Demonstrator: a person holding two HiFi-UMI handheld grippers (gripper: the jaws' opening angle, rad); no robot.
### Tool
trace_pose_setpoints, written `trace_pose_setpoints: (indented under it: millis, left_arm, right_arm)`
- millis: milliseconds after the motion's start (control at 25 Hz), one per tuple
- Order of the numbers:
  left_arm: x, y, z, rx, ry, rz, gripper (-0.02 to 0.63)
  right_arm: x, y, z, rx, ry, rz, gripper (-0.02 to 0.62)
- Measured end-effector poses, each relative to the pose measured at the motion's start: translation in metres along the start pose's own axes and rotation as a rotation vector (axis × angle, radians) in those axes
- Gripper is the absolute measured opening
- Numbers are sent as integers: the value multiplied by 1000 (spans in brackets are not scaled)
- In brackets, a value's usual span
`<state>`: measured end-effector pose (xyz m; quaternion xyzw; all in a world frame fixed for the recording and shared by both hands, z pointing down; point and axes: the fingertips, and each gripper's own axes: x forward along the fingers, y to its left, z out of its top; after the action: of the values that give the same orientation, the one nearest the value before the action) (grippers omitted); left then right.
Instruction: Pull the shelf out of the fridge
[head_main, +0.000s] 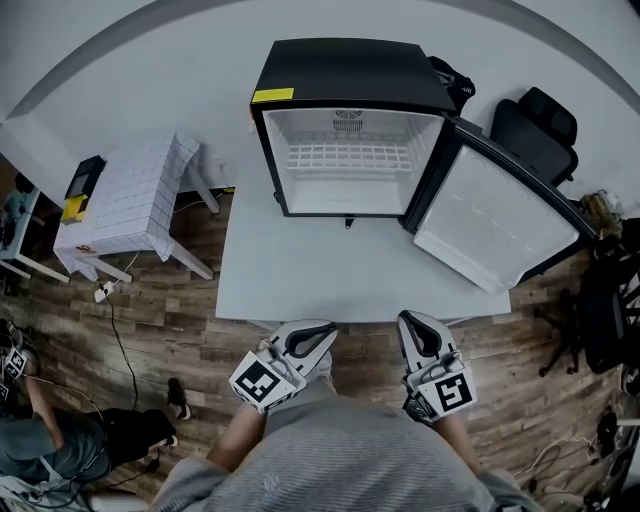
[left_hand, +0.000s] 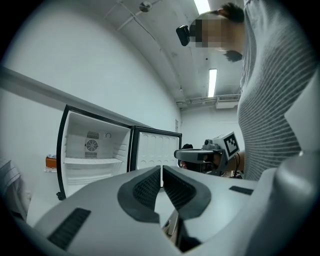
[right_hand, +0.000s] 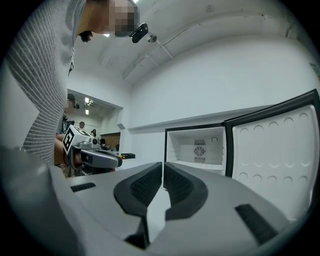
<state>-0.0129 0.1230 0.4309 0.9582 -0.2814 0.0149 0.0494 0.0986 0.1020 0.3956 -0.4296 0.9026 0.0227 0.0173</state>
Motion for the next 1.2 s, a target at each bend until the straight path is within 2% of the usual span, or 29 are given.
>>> trace_pose_setpoints:
  millis: [160, 320, 440, 680, 1200]
  left_arm:
    - [5, 20, 15, 16, -24, -9, 21]
    - [7, 50, 14, 11, 6, -12, 21]
    - [13, 69, 23, 32, -14, -27, 21]
    - [17, 99, 21, 35, -1, -47, 21]
    - [22, 137, 30, 54, -30, -94, 21]
  right_arm:
    - [18, -10, 1, 7, 21, -16, 12]
    - [42, -20, 3, -3, 13, -41, 13]
    - [59, -25, 0, -9, 35, -54, 12]
    - [81, -29, -3, -26, 40, -70, 14]
    - [117, -37, -1, -37, 34, -118, 14]
